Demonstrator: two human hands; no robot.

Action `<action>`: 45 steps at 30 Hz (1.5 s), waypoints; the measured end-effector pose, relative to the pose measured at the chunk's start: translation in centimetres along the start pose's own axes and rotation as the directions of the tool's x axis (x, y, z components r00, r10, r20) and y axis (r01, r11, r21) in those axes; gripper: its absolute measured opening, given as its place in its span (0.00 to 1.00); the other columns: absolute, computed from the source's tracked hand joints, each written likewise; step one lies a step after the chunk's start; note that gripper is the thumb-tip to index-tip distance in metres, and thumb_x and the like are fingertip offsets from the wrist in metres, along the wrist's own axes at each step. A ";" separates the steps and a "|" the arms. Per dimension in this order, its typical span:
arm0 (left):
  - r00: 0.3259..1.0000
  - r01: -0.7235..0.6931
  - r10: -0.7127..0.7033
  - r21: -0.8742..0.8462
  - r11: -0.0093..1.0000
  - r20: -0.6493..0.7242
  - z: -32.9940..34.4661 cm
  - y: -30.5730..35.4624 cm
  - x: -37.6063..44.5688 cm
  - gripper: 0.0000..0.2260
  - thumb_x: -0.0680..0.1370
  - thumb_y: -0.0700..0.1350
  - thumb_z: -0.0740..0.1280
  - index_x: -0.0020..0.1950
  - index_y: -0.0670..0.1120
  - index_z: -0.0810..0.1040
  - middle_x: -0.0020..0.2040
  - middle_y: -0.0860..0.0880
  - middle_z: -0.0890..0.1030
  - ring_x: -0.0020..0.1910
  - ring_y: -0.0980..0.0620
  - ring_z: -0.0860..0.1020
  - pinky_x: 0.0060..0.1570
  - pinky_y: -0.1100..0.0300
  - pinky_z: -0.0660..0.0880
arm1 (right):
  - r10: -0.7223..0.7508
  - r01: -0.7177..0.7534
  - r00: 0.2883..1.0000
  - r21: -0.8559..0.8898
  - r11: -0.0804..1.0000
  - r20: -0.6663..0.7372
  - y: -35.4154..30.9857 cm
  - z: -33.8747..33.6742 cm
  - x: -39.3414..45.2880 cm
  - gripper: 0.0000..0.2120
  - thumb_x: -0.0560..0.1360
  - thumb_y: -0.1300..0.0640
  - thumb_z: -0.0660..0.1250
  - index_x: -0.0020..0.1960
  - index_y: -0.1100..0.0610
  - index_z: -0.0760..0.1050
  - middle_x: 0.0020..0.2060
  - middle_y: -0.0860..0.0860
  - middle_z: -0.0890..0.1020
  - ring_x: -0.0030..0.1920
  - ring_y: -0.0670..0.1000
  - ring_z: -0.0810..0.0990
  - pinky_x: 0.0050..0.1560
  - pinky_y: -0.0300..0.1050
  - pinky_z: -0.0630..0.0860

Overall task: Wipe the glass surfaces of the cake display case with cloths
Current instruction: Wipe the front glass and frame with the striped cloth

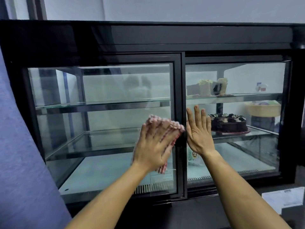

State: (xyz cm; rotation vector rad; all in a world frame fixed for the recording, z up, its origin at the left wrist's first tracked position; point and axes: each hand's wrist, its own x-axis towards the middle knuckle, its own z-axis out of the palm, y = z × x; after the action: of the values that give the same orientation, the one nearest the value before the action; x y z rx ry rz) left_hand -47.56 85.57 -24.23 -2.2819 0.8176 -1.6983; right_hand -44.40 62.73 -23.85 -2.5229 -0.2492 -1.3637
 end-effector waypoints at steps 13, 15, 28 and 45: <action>0.998 -0.053 0.053 0.009 0.999 -0.044 -0.9 -3.3 2.1 0.26 0.86 0.60 0.55 0.83 0.55 0.61 0.84 0.46 0.53 0.82 0.39 0.53 0.79 0.37 0.47 | -0.003 0.002 1.000 0.015 1.000 0.019 -0.1 -0.2 -0.2 0.27 0.84 0.40 0.32 0.81 0.41 0.30 0.82 0.49 0.34 0.82 0.54 0.32 0.81 0.59 0.34; 0.988 0.127 -0.124 0.023 0.992 -0.096 -2.1 -4.3 5.3 0.26 0.86 0.60 0.54 0.83 0.54 0.62 0.84 0.44 0.55 0.82 0.35 0.55 0.79 0.35 0.50 | 0.010 -0.011 1.000 0.008 1.000 0.016 -0.2 -0.4 -0.2 0.28 0.85 0.43 0.36 0.82 0.43 0.31 0.83 0.50 0.35 0.82 0.54 0.33 0.81 0.60 0.36; 0.610 -0.778 0.739 0.038 0.628 0.285 4.9 0.4 -13.7 0.30 0.85 0.59 0.55 0.85 0.56 0.51 0.86 0.50 0.50 0.85 0.44 0.48 0.80 0.41 0.33 | -0.001 0.001 0.993 0.000 1.000 0.116 0.0 -1.5 0.1 0.28 0.84 0.41 0.35 0.81 0.41 0.30 0.80 0.43 0.28 0.80 0.49 0.27 0.78 0.50 0.27; 0.995 -0.014 0.023 0.095 0.995 -0.092 -6.9 -8.8 23.0 0.28 0.85 0.61 0.45 0.85 0.58 0.50 0.86 0.47 0.49 0.84 0.39 0.46 0.81 0.37 0.46 | 0.018 -0.015 0.991 -0.025 1.000 0.131 -0.1 -1.6 -0.1 0.29 0.83 0.40 0.33 0.81 0.41 0.28 0.80 0.43 0.28 0.80 0.49 0.27 0.79 0.52 0.29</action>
State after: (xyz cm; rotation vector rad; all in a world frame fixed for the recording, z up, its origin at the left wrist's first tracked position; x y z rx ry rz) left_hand -46.67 82.01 1.04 -2.1420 0.7569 -1.8067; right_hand -45.74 62.30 -23.02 -2.6321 -0.2379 -1.2037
